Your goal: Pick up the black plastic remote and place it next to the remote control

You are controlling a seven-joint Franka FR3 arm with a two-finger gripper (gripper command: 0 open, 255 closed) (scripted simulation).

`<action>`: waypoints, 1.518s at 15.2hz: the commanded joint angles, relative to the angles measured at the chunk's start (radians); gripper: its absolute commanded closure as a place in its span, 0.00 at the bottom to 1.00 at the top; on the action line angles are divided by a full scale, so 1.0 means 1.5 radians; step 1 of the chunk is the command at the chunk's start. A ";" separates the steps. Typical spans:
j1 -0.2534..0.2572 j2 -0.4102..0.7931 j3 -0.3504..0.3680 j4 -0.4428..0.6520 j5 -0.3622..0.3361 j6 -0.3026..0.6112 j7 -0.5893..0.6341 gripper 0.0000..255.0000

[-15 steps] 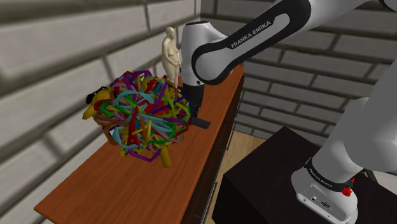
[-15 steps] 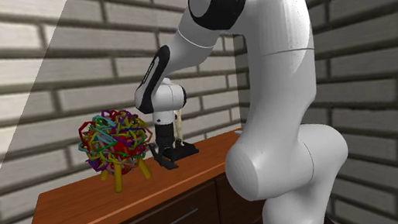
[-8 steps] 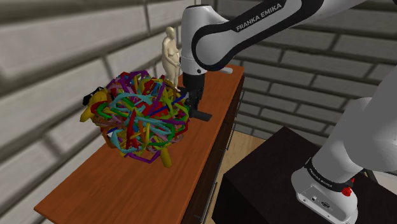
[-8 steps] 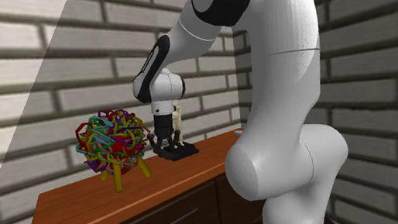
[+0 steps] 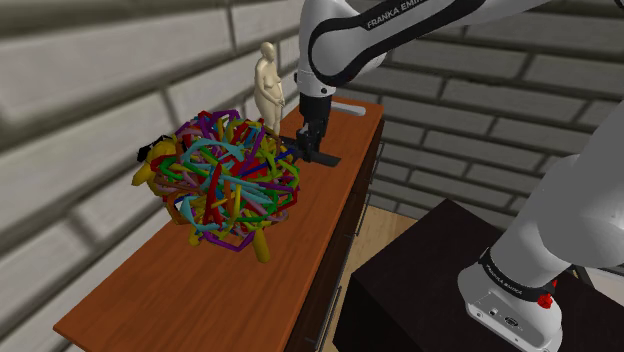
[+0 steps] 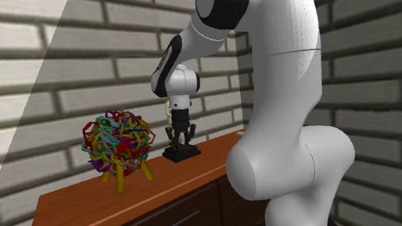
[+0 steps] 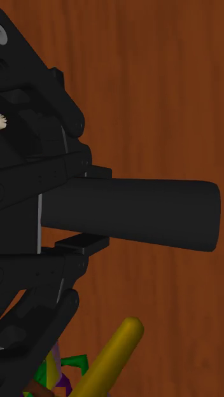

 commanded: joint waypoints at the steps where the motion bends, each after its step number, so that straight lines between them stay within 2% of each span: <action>1: -0.016 0.009 -0.016 0.008 -0.003 -0.001 -0.031 1.00; 13: -0.108 0.123 -0.097 0.159 -0.014 -0.052 -0.196 1.00; 23: -0.185 0.277 -0.141 0.384 -0.008 -0.130 -0.312 1.00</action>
